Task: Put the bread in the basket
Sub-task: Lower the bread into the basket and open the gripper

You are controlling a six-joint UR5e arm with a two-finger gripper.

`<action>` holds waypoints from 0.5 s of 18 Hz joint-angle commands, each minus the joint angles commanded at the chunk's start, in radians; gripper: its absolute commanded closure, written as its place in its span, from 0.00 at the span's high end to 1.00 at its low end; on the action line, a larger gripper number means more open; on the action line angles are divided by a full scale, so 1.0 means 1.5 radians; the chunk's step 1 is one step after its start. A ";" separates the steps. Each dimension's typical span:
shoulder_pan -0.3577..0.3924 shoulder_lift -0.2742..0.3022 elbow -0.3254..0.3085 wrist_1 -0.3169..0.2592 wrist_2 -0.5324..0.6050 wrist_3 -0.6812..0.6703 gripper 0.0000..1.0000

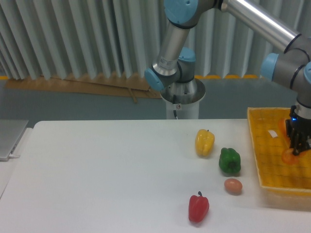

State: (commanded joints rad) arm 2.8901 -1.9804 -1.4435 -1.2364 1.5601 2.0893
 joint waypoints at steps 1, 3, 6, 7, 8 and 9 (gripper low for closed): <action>-0.006 0.002 -0.002 0.000 -0.004 -0.002 1.00; -0.007 0.002 -0.005 0.000 -0.022 0.000 1.00; -0.008 0.003 -0.005 0.000 -0.034 -0.001 1.00; -0.009 0.005 -0.004 0.000 -0.034 -0.001 1.00; -0.014 0.011 -0.001 0.000 -0.034 -0.001 1.00; -0.019 0.018 -0.001 0.000 -0.035 -0.003 1.00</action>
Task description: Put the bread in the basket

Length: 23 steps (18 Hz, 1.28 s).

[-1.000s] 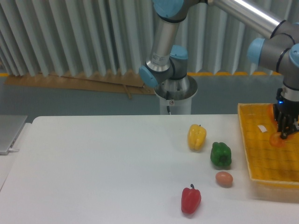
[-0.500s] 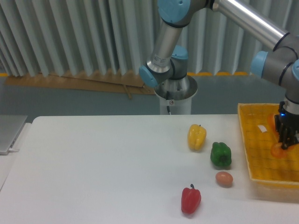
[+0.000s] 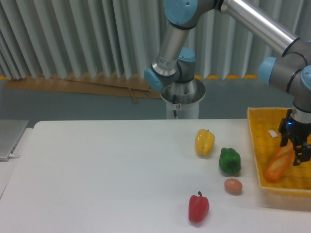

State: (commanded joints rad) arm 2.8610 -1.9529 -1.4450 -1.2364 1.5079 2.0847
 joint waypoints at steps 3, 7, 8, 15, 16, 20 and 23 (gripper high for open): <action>-0.020 0.017 -0.001 -0.004 0.000 -0.015 1.00; -0.059 0.050 -0.010 -0.031 0.000 -0.066 1.00; -0.063 0.058 -0.013 -0.037 0.000 -0.073 1.00; -0.115 0.095 -0.040 -0.044 0.008 -0.128 1.00; -0.122 0.100 -0.041 -0.045 0.008 -0.142 1.00; -0.165 0.110 -0.047 -0.047 0.021 -0.211 1.00; -0.193 0.119 -0.050 -0.047 0.021 -0.264 1.00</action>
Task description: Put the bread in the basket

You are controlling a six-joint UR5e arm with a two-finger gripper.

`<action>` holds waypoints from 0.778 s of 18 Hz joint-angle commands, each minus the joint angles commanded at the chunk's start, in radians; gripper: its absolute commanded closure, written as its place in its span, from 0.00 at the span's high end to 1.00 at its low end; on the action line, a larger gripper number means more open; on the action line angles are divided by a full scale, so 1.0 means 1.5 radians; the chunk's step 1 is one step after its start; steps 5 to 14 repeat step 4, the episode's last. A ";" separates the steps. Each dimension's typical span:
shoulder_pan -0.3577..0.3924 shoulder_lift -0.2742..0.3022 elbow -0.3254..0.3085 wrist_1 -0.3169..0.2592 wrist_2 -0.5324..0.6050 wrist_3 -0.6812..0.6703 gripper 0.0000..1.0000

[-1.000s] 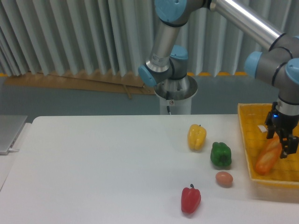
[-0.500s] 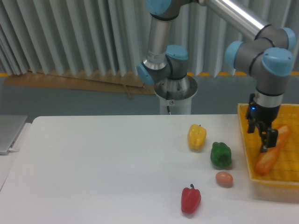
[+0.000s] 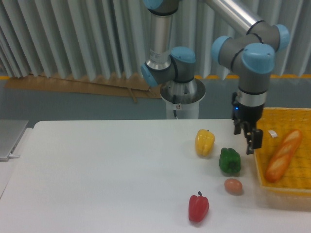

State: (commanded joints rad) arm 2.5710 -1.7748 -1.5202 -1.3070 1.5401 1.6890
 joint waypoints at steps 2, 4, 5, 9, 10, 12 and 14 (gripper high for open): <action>-0.003 0.004 -0.001 -0.016 0.000 -0.003 1.00; -0.005 0.012 0.000 -0.028 0.000 -0.002 1.00; -0.005 0.012 0.000 -0.028 0.000 -0.002 1.00; -0.005 0.012 0.000 -0.028 0.000 -0.002 1.00; -0.005 0.012 0.000 -0.028 0.000 -0.002 1.00; -0.005 0.012 0.000 -0.028 0.000 -0.002 1.00; -0.005 0.012 0.000 -0.028 0.000 -0.002 1.00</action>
